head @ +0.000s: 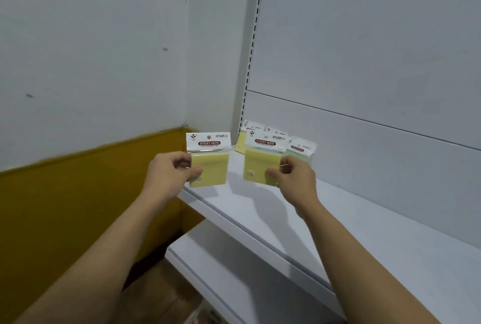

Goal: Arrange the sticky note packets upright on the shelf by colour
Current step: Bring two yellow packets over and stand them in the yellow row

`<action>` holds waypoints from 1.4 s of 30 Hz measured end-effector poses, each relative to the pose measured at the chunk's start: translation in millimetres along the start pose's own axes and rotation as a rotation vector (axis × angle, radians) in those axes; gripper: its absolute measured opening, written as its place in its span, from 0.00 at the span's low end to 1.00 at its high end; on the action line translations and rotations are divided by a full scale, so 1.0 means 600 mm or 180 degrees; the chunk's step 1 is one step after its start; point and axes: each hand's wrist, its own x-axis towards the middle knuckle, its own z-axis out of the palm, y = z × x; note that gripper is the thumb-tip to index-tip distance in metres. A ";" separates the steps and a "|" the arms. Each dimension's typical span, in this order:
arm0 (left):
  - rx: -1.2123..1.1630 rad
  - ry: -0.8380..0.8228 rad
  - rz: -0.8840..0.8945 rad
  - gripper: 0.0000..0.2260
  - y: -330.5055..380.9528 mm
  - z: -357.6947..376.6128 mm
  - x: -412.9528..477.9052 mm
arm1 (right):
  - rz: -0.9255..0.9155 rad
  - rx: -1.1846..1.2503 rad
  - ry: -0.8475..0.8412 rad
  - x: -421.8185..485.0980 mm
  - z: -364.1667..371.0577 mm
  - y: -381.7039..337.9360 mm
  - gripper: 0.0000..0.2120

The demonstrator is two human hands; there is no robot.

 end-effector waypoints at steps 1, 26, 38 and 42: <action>-0.0009 -0.0006 -0.0017 0.09 -0.003 0.002 0.010 | 0.0012 0.0013 -0.0028 0.009 0.011 0.003 0.05; 0.0359 -0.0221 -0.0435 0.09 -0.100 0.152 0.307 | 0.0210 0.0265 -0.0188 0.336 0.224 0.136 0.10; 0.0432 -0.0772 -0.0272 0.07 -0.163 0.174 0.430 | 0.0450 -0.0057 0.0573 0.373 0.272 0.156 0.09; 0.0342 -0.1205 -0.0135 0.09 -0.169 0.194 0.472 | 0.0720 -0.0338 0.0772 0.368 0.272 0.164 0.09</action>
